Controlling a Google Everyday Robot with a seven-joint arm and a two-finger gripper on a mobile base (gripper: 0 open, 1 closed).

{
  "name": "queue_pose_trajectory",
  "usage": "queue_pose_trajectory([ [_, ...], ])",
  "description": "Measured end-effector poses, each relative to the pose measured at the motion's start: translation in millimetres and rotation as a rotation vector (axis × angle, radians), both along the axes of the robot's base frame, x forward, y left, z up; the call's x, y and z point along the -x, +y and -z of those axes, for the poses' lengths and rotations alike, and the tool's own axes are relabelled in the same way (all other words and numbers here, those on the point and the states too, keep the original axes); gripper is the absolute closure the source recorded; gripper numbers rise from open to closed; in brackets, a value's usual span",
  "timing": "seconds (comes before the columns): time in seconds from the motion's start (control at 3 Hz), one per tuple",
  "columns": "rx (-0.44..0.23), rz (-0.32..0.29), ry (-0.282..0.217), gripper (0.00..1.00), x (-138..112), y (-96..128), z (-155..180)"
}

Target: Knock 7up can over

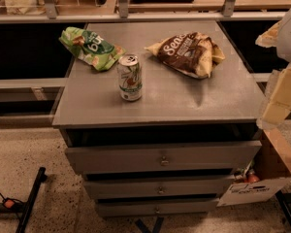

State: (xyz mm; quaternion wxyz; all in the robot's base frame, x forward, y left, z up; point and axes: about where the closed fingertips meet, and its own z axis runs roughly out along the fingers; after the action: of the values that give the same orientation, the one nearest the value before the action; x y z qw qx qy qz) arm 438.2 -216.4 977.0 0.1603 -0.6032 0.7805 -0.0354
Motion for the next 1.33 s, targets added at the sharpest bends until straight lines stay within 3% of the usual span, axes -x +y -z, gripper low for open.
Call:
queue_pose_trajectory([
  [0.33, 0.000, 0.000, 0.000, 0.00, 0, 0, 0],
  [0.67, -0.045, 0.014, -0.035, 0.00, -18, 8, 2],
  [1.33, -0.292, -0.040, -0.110, 0.00, -96, 62, 23],
])
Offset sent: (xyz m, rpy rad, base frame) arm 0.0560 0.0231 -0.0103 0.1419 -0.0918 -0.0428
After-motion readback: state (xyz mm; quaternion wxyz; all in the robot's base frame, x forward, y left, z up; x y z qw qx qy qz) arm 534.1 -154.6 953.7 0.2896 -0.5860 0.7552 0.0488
